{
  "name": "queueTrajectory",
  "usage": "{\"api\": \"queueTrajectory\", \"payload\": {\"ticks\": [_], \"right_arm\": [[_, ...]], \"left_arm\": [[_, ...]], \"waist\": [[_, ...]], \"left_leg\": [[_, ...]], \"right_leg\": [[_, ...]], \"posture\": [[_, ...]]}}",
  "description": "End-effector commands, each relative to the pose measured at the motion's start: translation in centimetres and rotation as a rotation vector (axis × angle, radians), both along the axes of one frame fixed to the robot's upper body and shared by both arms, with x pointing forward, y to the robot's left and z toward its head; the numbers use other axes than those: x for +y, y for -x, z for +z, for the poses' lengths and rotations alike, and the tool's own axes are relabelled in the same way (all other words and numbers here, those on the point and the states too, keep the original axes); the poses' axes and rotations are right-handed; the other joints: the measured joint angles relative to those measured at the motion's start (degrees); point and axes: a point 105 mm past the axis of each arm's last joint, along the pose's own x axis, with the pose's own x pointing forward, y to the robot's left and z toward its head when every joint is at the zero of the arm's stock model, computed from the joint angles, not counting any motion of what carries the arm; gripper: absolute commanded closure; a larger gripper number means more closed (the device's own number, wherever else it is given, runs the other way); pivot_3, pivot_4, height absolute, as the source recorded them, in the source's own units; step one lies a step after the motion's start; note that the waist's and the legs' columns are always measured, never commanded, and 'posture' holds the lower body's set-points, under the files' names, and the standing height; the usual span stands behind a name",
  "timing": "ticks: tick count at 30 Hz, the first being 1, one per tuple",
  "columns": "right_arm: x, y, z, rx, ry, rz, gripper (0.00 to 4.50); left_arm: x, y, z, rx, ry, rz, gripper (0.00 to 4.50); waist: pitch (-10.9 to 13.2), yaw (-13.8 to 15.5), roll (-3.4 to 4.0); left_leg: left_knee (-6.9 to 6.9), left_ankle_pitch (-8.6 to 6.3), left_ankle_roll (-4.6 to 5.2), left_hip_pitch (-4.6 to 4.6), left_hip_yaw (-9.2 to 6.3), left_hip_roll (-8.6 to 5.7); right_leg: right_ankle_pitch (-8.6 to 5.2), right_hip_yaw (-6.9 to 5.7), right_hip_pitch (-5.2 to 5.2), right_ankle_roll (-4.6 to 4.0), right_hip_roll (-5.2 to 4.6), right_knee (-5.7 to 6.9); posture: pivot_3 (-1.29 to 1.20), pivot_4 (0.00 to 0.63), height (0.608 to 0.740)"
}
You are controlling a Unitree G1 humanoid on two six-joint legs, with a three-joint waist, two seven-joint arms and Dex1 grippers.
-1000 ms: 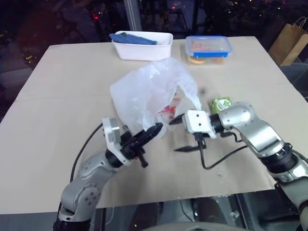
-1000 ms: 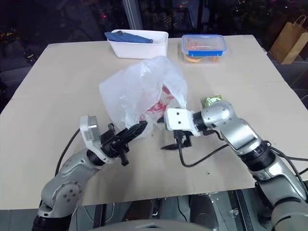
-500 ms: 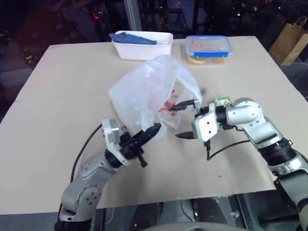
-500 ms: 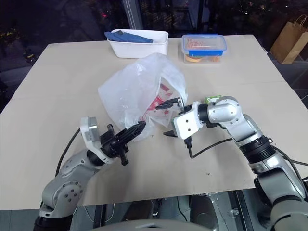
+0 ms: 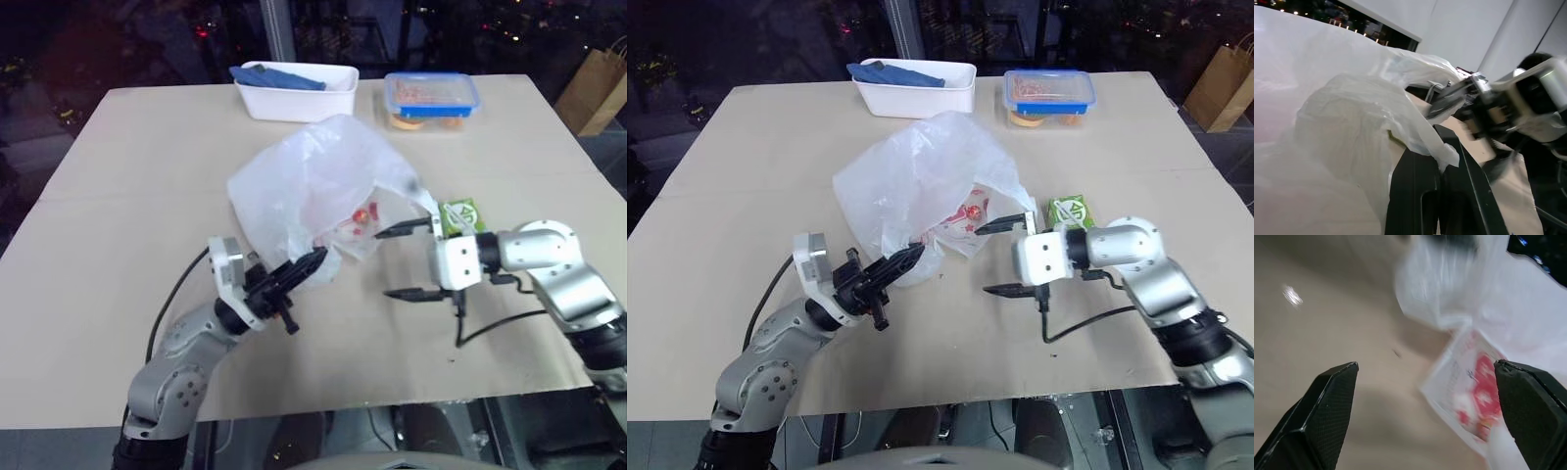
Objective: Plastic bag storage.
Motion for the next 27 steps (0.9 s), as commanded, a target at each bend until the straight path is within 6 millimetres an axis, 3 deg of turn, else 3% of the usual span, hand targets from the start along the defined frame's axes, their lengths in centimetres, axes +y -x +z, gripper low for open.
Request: {"api": "queueTrajectory", "payload": {"ticks": [1, 5, 9, 11, 13, 15, 21, 27], "right_arm": [[0.2, 1.7, 4.6, -0.025, -0.126, 0.040, 0.01], [-0.5, 1.3, 8.6, 0.075, -0.346, -0.056, 0.01], [-3.5, -1.1, 9.5, 0.155, -0.458, -0.278, 0.01], [-6.9, -3.4, 7.8, 0.221, -0.459, -0.498, 0.01], [-9.9, -4.6, 4.8, 0.337, -0.454, -0.694, 0.01], [-11.4, -5.0, 1.7, 0.449, -0.448, -0.859, 0.01], [-12.4, -6.0, -3.7, 0.553, -0.447, -1.158, 0.01], [-11.4, -5.6, -6.6, 0.587, -0.399, -1.221, 0.01]], "left_arm": [[0.1, 0.1, 0.5, -0.024, -0.005, -0.001, 4.50], [0.0, -0.2, 0.5, -0.023, -0.005, -0.008, 4.50], [0.0, -0.4, 0.7, -0.028, -0.001, -0.005, 4.50], [0.3, -0.8, 1.1, -0.035, 0.015, 0.016, 4.50], [0.7, -1.3, 1.7, -0.041, 0.050, 0.047, 4.50], [1.1, -1.9, 2.6, -0.055, 0.075, 0.073, 4.50], [1.8, -2.6, 4.2, -0.065, 0.135, 0.117, 4.50], [1.6, -2.4, 4.0, -0.060, 0.117, 0.115, 4.50]], "waist": [[0.00, -0.07, -0.01], [0.00, 0.12, -0.01], [-0.02, 0.38, -0.05], [-0.03, 0.47, -0.05], [-0.07, 0.92, -0.13], [-0.06, 1.32, -0.12], [-0.09, 0.14, -0.04], [-0.08, 0.13, -0.05]], "left_leg": [[0.00, -0.01, 0.01, 0.02, 0.00, 0.01], [0.00, -0.01, 0.01, 0.01, -0.04, 0.05], [0.02, -0.01, 0.02, -0.01, -0.04, -0.02], [0.02, -0.01, 0.02, -0.03, -0.03, -0.05], [0.02, -0.01, 0.02, -0.04, -0.06, -0.06], [0.02, -0.01, 0.02, -0.06, -0.05, -0.06], [0.04, 0.00, 0.01, 0.02, 0.17, -0.06], [0.04, 0.01, 0.01, 0.00, 0.13, -0.10]], "right_leg": [[0.00, -0.01, 0.02, 0.00, 0.01, 0.00], [0.00, -0.08, 0.03, 0.00, 0.03, 0.00], [0.00, -0.08, 0.05, 0.00, -0.04, 0.00], [0.00, -0.08, 0.05, 0.00, -0.05, -0.01], [0.00, -0.14, 0.06, 0.00, -0.06, -0.02], [-0.01, -0.17, 0.07, -0.01, -0.06, -0.04], [0.00, 0.11, -0.01, 0.01, 0.03, 0.10], [0.00, 0.07, -0.02, 0.02, 0.04, 0.10]], "posture": [[0.00, 0.150, 0.740], [0.00, 0.150, 0.740], [0.00, 0.150, 0.740], [0.00, 0.150, 0.740], [0.00, 0.150, 0.740], [0.00, 0.150, 0.740], [0.00, 0.150, 0.740], [0.00, 0.150, 0.740]]}}
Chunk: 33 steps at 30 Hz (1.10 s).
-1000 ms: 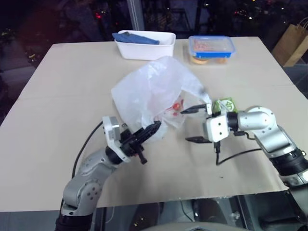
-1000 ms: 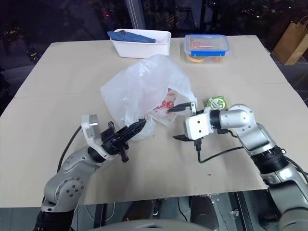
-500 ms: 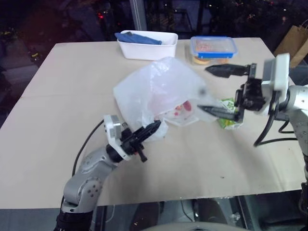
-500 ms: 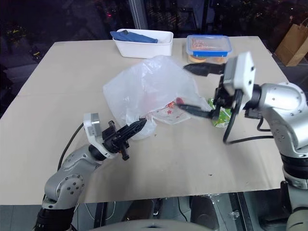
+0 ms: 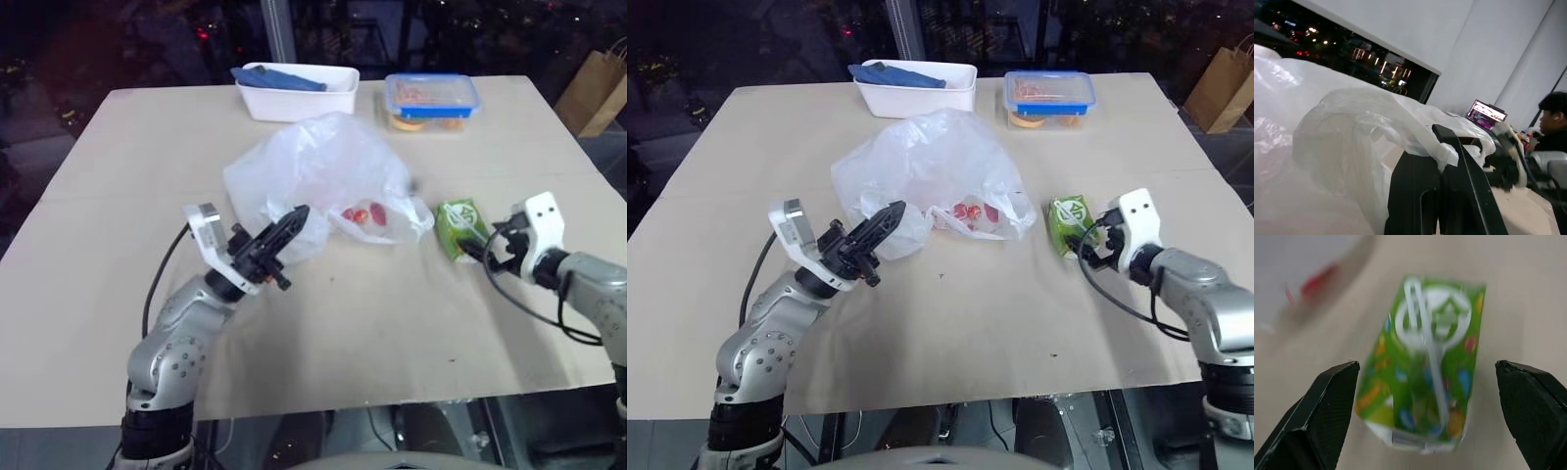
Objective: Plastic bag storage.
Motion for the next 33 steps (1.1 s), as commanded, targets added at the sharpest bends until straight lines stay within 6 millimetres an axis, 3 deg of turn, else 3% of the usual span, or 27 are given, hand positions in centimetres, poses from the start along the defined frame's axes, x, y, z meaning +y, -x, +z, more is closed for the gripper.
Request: {"api": "queueTrajectory", "payload": {"ticks": [1, 3, 9, 19, 22, 25, 30, 33], "right_arm": [[-0.3, -0.2, 0.4, -0.050, 0.088, -0.037, 0.01], [-0.7, -0.6, 0.0, -0.065, 0.149, -0.063, 0.01], [1.5, -0.9, -0.8, -0.051, 0.065, -0.057, 0.01], [2.2, -2.6, -1.5, -0.107, 0.011, -0.155, 0.01], [2.0, -2.7, -1.4, -0.132, 0.030, -0.162, 0.75], [1.7, -2.9, -1.0, -0.153, 0.021, -0.173, 1.87], [0.7, -2.9, 1.2, -0.217, -0.004, -0.151, 1.87], [-0.9, -2.9, 4.2, -0.294, -0.073, -0.161, 1.87]], "left_arm": [[0.1, 0.5, 0.8, -0.037, -0.004, -0.001, 4.50], [0.0, 0.6, 0.8, -0.036, -0.004, -0.003, 4.50], [-0.6, 0.8, 0.5, -0.029, -0.009, -0.021, 4.50], [-0.9, 0.9, 0.2, -0.024, -0.018, -0.034, 4.50], [-0.9, 0.9, 0.1, -0.021, -0.019, -0.035, 4.50], [-0.9, 0.9, 0.0, -0.019, -0.020, -0.037, 4.50], [-1.0, 1.0, 0.0, -0.018, -0.026, -0.047, 4.50], [-1.1, 1.2, -0.1, -0.018, -0.034, -0.059, 4.50]], "waist": [[0.00, -0.02, 0.00], [0.00, -0.03, 0.00], [0.00, -0.14, -0.01], [-0.02, -0.30, -0.02], [-0.02, -0.29, -0.02], [-0.02, -0.30, -0.02], [-0.01, -0.28, -0.01], [0.02, -0.17, 0.03]], "left_leg": [[0.00, 0.00, 0.00, 0.00, 0.00, 0.00], [0.01, 0.00, 0.00, 0.01, 0.02, -0.02], [0.01, 0.00, -0.01, 0.02, -0.03, 0.01], [0.01, 0.01, -0.01, 0.07, 0.00, 0.02], [0.01, 0.02, -0.03, 0.07, 0.01, 0.01], [0.01, 0.01, -0.02, 0.07, 0.00, 0.01], [0.01, 0.01, -0.02, 0.07, 0.00, 0.01], [0.01, 0.01, -0.02, 0.05, 0.01, 0.00]], "right_leg": [[0.00, 0.00, 0.00, 0.00, 0.00, 0.00], [0.00, 0.01, 0.01, 0.00, 0.00, 0.00], [0.00, -0.03, 0.02, 0.00, 0.04, 0.01], [0.00, 0.03, 0.03, 0.00, 0.09, 0.02], [0.00, 0.03, 0.02, 0.00, 0.08, 0.02], [0.01, 0.03, 0.03, 0.00, 0.08, 0.03], [0.00, 0.03, 0.02, 0.00, 0.09, 0.03], [0.00, 0.03, 0.02, 0.00, 0.07, 0.03]], "posture": [[0.00, 0.150, 0.740], [0.00, 0.150, 0.740], [0.00, 0.150, 0.740], [0.00, 0.150, 0.740], [0.00, 0.150, 0.740], [0.00, 0.150, 0.740], [0.00, 0.150, 0.740], [0.00, 0.150, 0.740]]}}
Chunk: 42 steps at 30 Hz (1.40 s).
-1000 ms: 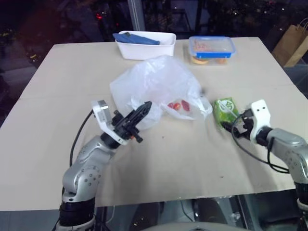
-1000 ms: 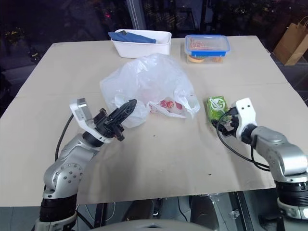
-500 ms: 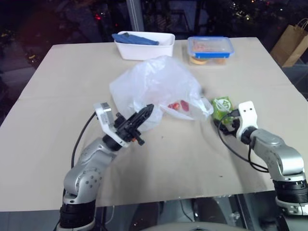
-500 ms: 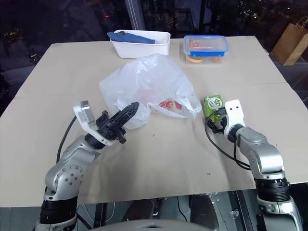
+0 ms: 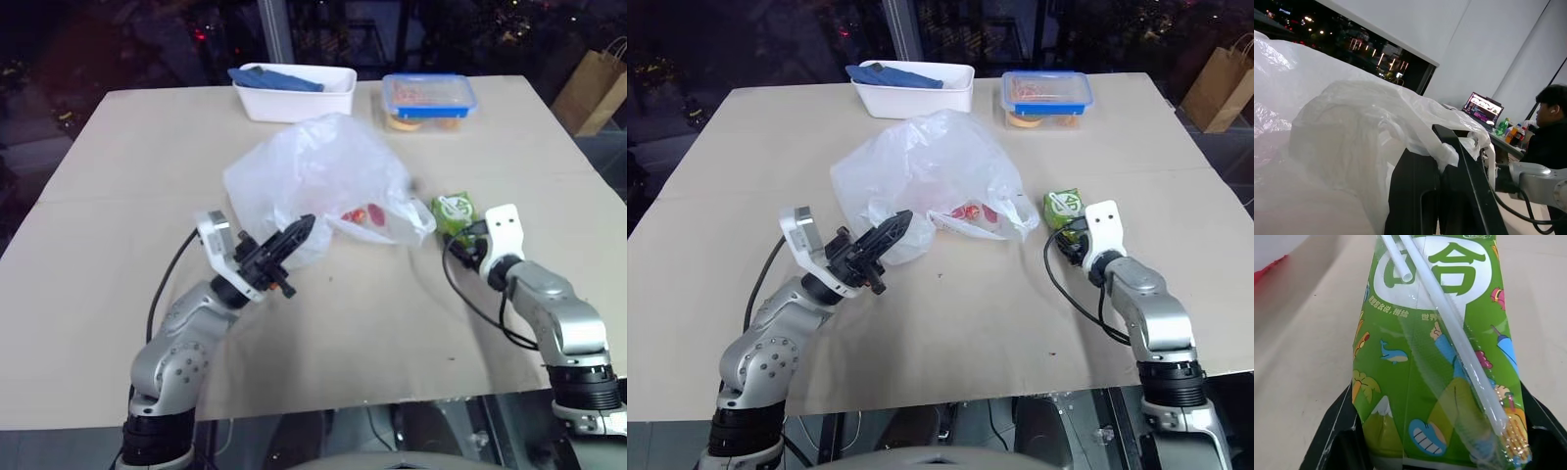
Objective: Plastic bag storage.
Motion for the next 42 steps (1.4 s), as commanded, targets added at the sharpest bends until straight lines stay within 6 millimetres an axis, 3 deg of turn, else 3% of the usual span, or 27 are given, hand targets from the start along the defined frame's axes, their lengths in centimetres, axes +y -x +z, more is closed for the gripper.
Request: {"api": "queueTrajectory", "payload": {"ticks": [1, 3, 6, 8, 10, 12, 15, 17, 21, 25, 27, 32, 36, 42], "right_arm": [[-2.5, -0.4, 6.9, -0.230, -0.091, -0.019, 1.87], [-2.9, 0.0, 10.9, -0.341, -0.209, 0.034, 1.87], [-1.3, 2.0, 16.3, -0.470, -0.348, 0.237, 1.87], [-0.4, 2.9, 17.3, -0.481, -0.381, 0.321, 1.87], [3.9, 5.8, 18.0, -0.406, -0.403, 0.606, 1.87], [7.3, 8.6, 16.7, -0.282, -0.372, 0.832, 1.87], [9.2, 10.0, 14.1, -0.139, -0.314, 0.937, 1.87], [9.8, 9.8, 12.3, -0.074, -0.256, 0.937, 1.87], [10.0, 9.2, 10.1, 0.007, -0.174, 0.937, 1.87], [10.4, 8.1, 8.9, 0.053, -0.136, 0.917, 1.87], [10.7, 7.3, 7.9, 0.095, -0.115, 0.898, 1.87], [10.5, 8.1, 5.6, 0.181, -0.005, 1.003, 1.87], [9.4, 5.1, 4.2, 0.227, 0.071, 0.835, 1.87], [9.6, 4.2, 3.9, 0.275, 0.067, 0.788, 1.87]], "left_arm": [[-0.5, 0.8, 0.8, -0.042, -0.015, -0.039, 4.50], [-0.6, 0.8, 0.7, -0.041, -0.016, -0.045, 4.50], [-0.7, 0.9, 0.6, -0.038, -0.015, -0.055, 4.50], [-0.8, 0.9, 0.6, -0.037, -0.015, -0.059, 4.50], [-0.9, 1.0, 0.7, -0.036, -0.007, -0.073, 4.50], [-1.0, 1.3, 0.8, -0.035, 0.010, -0.098, 4.50], [-1.0, 2.2, 1.1, 0.007, 0.067, -0.153, 4.50], [-1.0, 3.6, 0.8, 0.042, 0.061, -0.227, 4.50], [-0.5, 6.4, -0.1, 0.134, 0.044, -0.318, 4.50], [-0.5, 7.9, -1.1, 0.181, -0.011, -0.348, 4.50], [-0.5, 7.9, -1.3, 0.170, -0.018, -0.321, 4.50], [-0.9, 7.1, -1.1, 0.109, -0.019, -0.236, 4.50], [-1.2, 7.1, -1.0, 0.091, -0.022, -0.230, 4.50], [-1.2, 7.4, -1.2, 0.083, -0.037, -0.239, 4.50]], "waist": [[0.01, 0.08, 0.02], [0.04, 0.08, 0.04], [0.09, -0.18, 0.14], [0.08, -0.14, 0.13], [0.06, -0.13, 0.10], [0.06, -0.20, 0.10], [0.06, -0.04, 0.09], [0.06, 0.04, 0.07], [0.06, 0.05, 0.07], [0.06, 0.06, 0.07], [0.07, 0.07, 0.07], [0.07, 0.28, 0.06], [0.06, 0.07, 0.04], [0.07, 0.12, 0.05]], "left_leg": [[0.00, 0.00, 0.01, -0.02, -0.01, -0.01], [0.00, -0.01, 0.01, -0.02, -0.01, -0.01], [-0.01, -0.01, 0.02, -0.01, 0.03, 0.01], [-0.05, -0.01, 0.03, -0.02, -0.01, 0.05], [-0.06, -0.02, 0.04, -0.02, -0.05, 0.15], [-0.08, -0.02, 0.04, -0.05, -0.03, 0.18], [-0.06, -0.03, 0.05, -0.06, -0.03, 0.23], [-0.03, -0.03, 0.06, -0.07, -0.03, 0.21], [0.01, -0.04, 0.06, -0.07, 0.00, 0.17], [0.00, -0.03, 0.06, -0.05, -0.02, 0.21], [0.00, -0.03, 0.05, -0.05, -0.02, 0.21], [0.01, -0.03, 0.05, -0.09, -0.02, 0.17], [0.01, -0.03, 0.05, -0.08, -0.03, 0.17], [-0.02, -0.03, 0.04, -0.09, -0.03, 0.17]], "right_leg": [[0.00, -0.01, 0.00, 0.00, 0.00, 0.00], [0.00, -0.01, 0.00, 0.00, 0.00, 0.00], [0.00, 0.03, -0.03, 0.00, 0.01, 0.00], [-0.01, 0.00, -0.03, -0.01, 0.04, 0.00], [-0.02, -0.03, -0.02, -0.03, 0.15, -0.04], [-0.02, -0.01, -0.02, -0.03, 0.14, -0.07], [-0.02, -0.02, -0.02, -0.02, 0.10, -0.09], [-0.01, -0.03, 0.00, -0.01, 0.05, -0.10], [-0.01, -0.03, -0.01, 0.01, -0.03, -0.09], [-0.02, -0.07, -0.01, -0.01, 0.03, -0.08], [-0.02, -0.07, -0.01, -0.01, 0.04, -0.08], [-0.01, -0.11, 0.01, -0.01, -0.04, -0.13], [-0.01, -0.11, 0.01, -0.01, -0.04, -0.15], [-0.01, -0.08, -0.03, -0.02, 0.00, -0.14]], "posture": [[0.00, 0.150, 0.740], [0.00, 0.150, 0.740], [0.00, 0.150, 0.740], [0.00, 0.150, 0.740], [0.00, 0.150, 0.740], [0.00, 0.150, 0.740], [0.00, 0.150, 0.740], [0.00, 0.150, 0.740], [0.00, 0.150, 0.740], [0.00, 0.150, 0.740], [0.00, 0.150, 0.740], [0.00, 0.150, 0.740], [0.00, 0.150, 0.740], [0.00, 0.150, 0.740]]}}
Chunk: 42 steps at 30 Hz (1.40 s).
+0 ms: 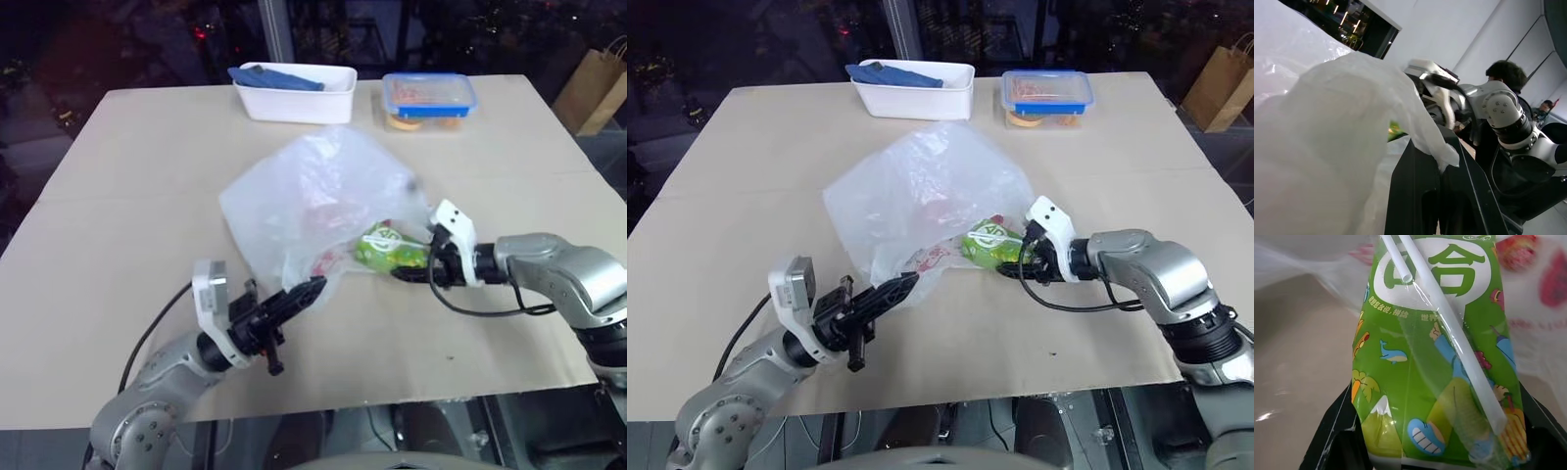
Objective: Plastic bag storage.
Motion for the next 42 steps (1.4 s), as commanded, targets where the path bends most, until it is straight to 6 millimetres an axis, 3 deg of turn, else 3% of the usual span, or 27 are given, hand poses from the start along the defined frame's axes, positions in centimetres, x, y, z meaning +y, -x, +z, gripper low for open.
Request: {"api": "queueTrajectory", "payload": {"ticks": [1, 10, 17, 20, 22, 25, 28, 32, 35, 39, 42], "right_arm": [[0.6, -0.4, 1.0, -0.054, 0.037, 0.022, 1.87], [0.0, -1.0, -0.2, -0.082, 0.138, 0.040, 1.87], [3.0, -6.2, 3.5, -0.282, 0.023, -0.215, 1.87], [6.3, -7.1, 6.3, -0.432, -0.059, -0.222, 1.87], [8.0, -6.6, 7.9, -0.497, -0.133, -0.172, 1.24], [7.8, -5.6, 7.8, -0.519, -0.154, -0.118, 0.06], [6.4, -6.2, 7.6, -0.626, -0.079, -0.136, 0.02], [5.8, -3.9, 7.1, -0.550, -0.075, 0.019, 0.02], [4.2, -1.6, 6.1, -0.447, -0.029, 0.141, 0.02], [2.2, 3.2, 5.3, -0.252, -0.044, 0.347, 0.02], [2.7, 5.0, 6.5, -0.261, -0.152, 0.425, 0.02]], "left_arm": [[-0.5, 0.8, 0.9, -0.065, -0.004, -0.038, 4.50], [-0.6, 0.5, 0.8, -0.081, 0.001, -0.037, 4.50], [-0.9, 0.5, 0.5, -0.080, -0.015, -0.052, 4.50], [-0.8, 0.0, 0.8, -0.088, -0.015, -0.053, 4.50], [-0.8, -0.3, 1.0, -0.095, -0.013, -0.047, 4.50], [-0.8, -0.5, 1.3, -0.104, -0.014, -0.036, 4.50], [-0.9, -0.6, 1.3, -0.103, -0.013, -0.032, 4.50], [-0.9, -0.8, 1.3, -0.100, -0.002, -0.015, 4.50], [-0.8, -0.9, 1.2, -0.100, -0.003, -0.009, 4.50], [-0.8, -1.0, 1.0, -0.099, -0.008, -0.008, 4.50], [-0.8, -1.1, 0.9, -0.100, -0.012, -0.010, 4.50]], "waist": [[0.00, -0.03, 0.00], [0.00, 0.03, -0.01], [0.01, -0.54, 0.01], [0.01, -0.47, 0.01], [0.01, -0.46, 0.01], [-0.01, -0.09, -0.02], [-0.01, 0.04, -0.03], [0.01, -0.29, 0.00], [0.01, -0.22, 0.01], [0.01, -0.04, 0.00], [0.01, -0.30, -0.01]], "left_leg": [[0.00, 0.00, 0.00, 0.00, 0.01, 0.00], [0.00, 0.00, 0.00, -0.02, 0.00, -0.05], [-0.02, 0.01, -0.02, 0.02, 0.07, 0.00], [-0.02, 0.04, -0.07, 0.00, 0.04, -0.02], [-0.02, 0.06, -0.12, -0.04, 0.04, -0.05], [-0.06, 0.13, -0.24, -0.05, 0.01, -0.07], [-0.08, 0.13, -0.23, -0.06, -0.02, -0.10], [-0.07, 0.04, -0.08, -0.03, 0.02, -0.19], [-0.11, 0.01, -0.04, -0.01, -0.02, -0.09], [-0.09, 0.00, 0.00, -0.02, -0.01, -0.08], [-0.07, -0.01, 0.01, 0.00, 0.02, -0.06]], "right_leg": [[0.00, 0.00, 0.00, 0.00, 0.00, 0.00], [0.00, -0.03, 0.00, 0.01, -0.04, -0.03], [0.01, 0.10, -0.10, -0.01, 0.09, 0.06], [0.02, 0.09, -0.12, -0.02, 0.09, 0.08], [0.02, 0.09, -0.16, -0.02, 0.07, 0.08], [0.02, 0.07, -0.16, -0.02, 0.04, 0.05], [0.01, 0.05, -0.13, -0.02, -0.06, -0.02], [0.02, 0.06, -0.12, 0.00, -0.07, 0.01], [0.01, 0.03, -0.13, -0.02, 0.02, 0.04], [0.01, 0.02, -0.06, -0.01, -0.03, -0.02], [0.01, 0.02, -0.02, 0.00, -0.05, -0.03]], "posture": [[0.00, 0.150, 0.740], [0.00, 0.150, 0.740], [0.00, 0.150, 0.740], [0.00, 0.150, 0.740], [0.00, 0.150, 0.740], [0.00, 0.150, 0.740], [0.00, 0.150, 0.740], [0.00, 0.150, 0.740], [0.00, 0.150, 0.740], [0.00, 0.150, 0.740], [0.00, 0.150, 0.740]]}}
